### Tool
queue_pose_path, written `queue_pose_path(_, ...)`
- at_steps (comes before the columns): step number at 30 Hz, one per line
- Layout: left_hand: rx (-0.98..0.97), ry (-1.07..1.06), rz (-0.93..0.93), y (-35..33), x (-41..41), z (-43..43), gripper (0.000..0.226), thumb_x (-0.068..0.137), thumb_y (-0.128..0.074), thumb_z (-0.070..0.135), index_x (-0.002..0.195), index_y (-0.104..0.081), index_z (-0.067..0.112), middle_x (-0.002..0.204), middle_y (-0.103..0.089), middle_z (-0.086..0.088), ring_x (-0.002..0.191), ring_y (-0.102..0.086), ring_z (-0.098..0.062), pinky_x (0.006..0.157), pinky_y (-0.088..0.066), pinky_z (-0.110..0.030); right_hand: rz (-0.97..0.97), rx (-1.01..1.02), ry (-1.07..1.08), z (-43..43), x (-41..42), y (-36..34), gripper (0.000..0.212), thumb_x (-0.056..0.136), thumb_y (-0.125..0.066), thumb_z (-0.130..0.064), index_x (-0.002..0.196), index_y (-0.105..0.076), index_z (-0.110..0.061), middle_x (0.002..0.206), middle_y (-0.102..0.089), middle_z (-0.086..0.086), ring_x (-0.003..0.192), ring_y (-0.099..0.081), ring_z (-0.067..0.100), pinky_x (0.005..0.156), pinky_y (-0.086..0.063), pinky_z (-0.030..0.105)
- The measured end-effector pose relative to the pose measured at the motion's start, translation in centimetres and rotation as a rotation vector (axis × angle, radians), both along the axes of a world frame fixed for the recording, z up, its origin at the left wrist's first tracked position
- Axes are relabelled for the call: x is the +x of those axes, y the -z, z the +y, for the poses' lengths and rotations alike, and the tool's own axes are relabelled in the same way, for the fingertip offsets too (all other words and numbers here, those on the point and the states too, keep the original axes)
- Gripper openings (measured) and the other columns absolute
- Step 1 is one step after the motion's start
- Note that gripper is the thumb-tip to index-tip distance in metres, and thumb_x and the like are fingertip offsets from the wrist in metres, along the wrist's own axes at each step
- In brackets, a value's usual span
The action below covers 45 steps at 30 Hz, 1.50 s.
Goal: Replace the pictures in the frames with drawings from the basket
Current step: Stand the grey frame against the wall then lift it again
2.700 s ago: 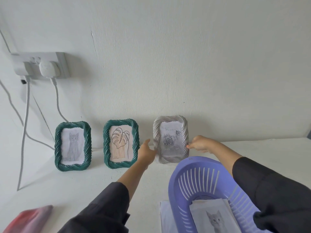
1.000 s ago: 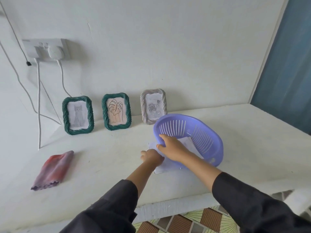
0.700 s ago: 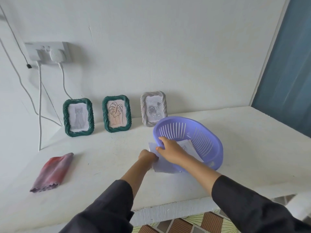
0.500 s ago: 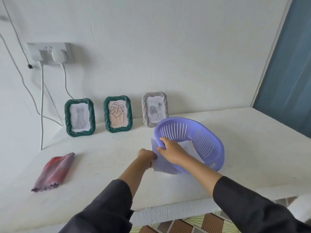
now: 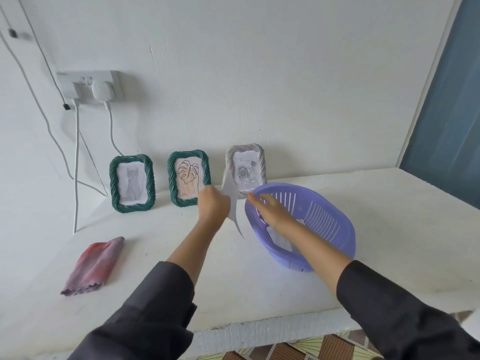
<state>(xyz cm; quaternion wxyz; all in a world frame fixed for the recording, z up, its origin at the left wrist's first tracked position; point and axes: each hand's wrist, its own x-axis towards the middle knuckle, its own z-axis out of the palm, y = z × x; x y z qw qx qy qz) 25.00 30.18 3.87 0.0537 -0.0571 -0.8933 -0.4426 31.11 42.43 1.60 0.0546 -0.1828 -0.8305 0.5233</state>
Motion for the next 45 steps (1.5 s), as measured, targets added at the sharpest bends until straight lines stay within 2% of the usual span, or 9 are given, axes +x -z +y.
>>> queue_pose_path(4,-0.118,0.191,0.172,-1.5,3.0,2.9,0.019,0.082,-0.047,0.0,0.08,-0.061,-0.013,0.085,-0.065,-0.03,0.085,-0.06,-0.043,0.057,-0.031,-0.029,0.131,-0.383,0.059,-0.1,-0.8,-2.6,0.032,0.088,-0.052,-0.047,0.079,-0.054,-0.016,0.071,-0.054,0.003,0.06,-0.052,0.017,0.056,-0.044,0.025)
queue_pose_path(8,-0.18,0.401,0.231,-1.6,5.1,5.3,0.019,0.082,-0.055,0.004,0.091,-0.065,-0.009,0.096,-0.068,-0.026,0.086,-0.06,-0.034,0.067,-0.037,-0.033,0.248,-0.226,0.23,1.2,-1.1,-3.4,0.016,0.083,-0.049,-0.002,0.07,-0.056,-0.007,0.061,-0.052,0.007,0.058,-0.05,0.021,0.045,-0.038,0.02)
queue_pose_path(12,-0.134,0.454,0.184,-0.4,4.4,5.3,0.032,0.087,-0.06,0.025,0.107,-0.066,0.0,0.109,-0.066,-0.018,0.108,-0.055,-0.028,0.087,-0.04,-0.031,0.209,-0.057,0.359,4.5,-1.0,-2.8,0.026,0.08,-0.045,0.005,0.096,-0.065,0.002,0.084,-0.059,0.011,0.079,-0.053,0.021,0.063,-0.04,0.026)
queue_pose_path(15,-0.199,0.403,0.108,1.0,2.9,4.4,0.035,0.088,-0.057,0.016,0.12,-0.06,0.003,0.122,-0.061,-0.015,0.12,-0.049,-0.027,0.096,-0.037,-0.03,0.029,-0.01,0.288,7.2,-0.7,-1.2,0.025,0.084,-0.048,0.001,0.104,-0.063,0.002,0.093,-0.059,0.014,0.085,-0.055,0.023,0.072,-0.04,0.029)
queue_pose_path(24,-0.251,0.455,-0.082,2.9,1.4,3.3,0.05,0.088,-0.062,0.016,0.134,-0.047,0.003,0.138,-0.045,-0.014,0.133,-0.035,-0.024,0.104,-0.035,-0.031,-0.526,0.265,0.081,7.9,0.2,2.3,0.046,0.094,-0.039,-0.003,0.139,-0.03,0.005,0.134,-0.041,0.017,0.12,-0.047,0.032,0.087,-0.043,0.036)
queue_pose_path(27,-0.268,0.463,-0.081,3.0,1.2,3.3,0.053,0.088,-0.062,0.019,0.135,-0.045,0.003,0.14,-0.044,-0.014,0.134,-0.033,-0.025,0.107,-0.033,-0.033,-0.568,0.412,0.049,7.4,0.2,2.4,0.042,0.096,-0.041,-0.006,0.136,-0.034,0.005,0.143,-0.037,0.019,0.129,-0.041,0.031,0.104,-0.036,0.036)
queue_pose_path(32,-0.276,0.464,-0.078,3.2,1.0,3.3,0.054,0.088,-0.062,0.02,0.136,-0.044,0.003,0.141,-0.042,-0.014,0.133,-0.035,-0.024,0.106,-0.034,-0.032,-0.642,0.512,-0.013,7.1,0.6,2.6,0.056,0.097,-0.042,-0.016,0.145,-0.016,0.0,0.153,-0.022,0.015,0.137,-0.031,0.03,0.104,-0.034,0.033)
queue_pose_path(35,-0.268,0.457,-0.086,3.2,1.0,3.2,0.055,0.088,-0.063,0.02,0.137,-0.044,0.004,0.141,-0.043,-0.013,0.13,-0.042,-0.024,0.104,-0.036,-0.031,-0.67,0.573,-0.051,6.8,1.0,2.4,0.051,0.098,-0.04,-0.021,0.143,-0.024,0.0,0.151,-0.027,0.014,0.136,-0.034,0.028,0.095,-0.035,0.031)
queue_pose_path(45,-0.104,0.545,-0.164,3.0,0.6,1.2,0.053,0.088,-0.061,0.012,0.138,-0.044,0.01,0.141,-0.048,-0.009,0.128,-0.048,-0.022,0.105,-0.039,-0.033,-0.611,0.614,0.01,6.0,0.2,2.5,0.051,0.096,-0.039,-0.018,0.142,-0.026,-0.001,0.149,-0.03,0.016,0.135,-0.035,0.031,0.11,-0.032,0.035)
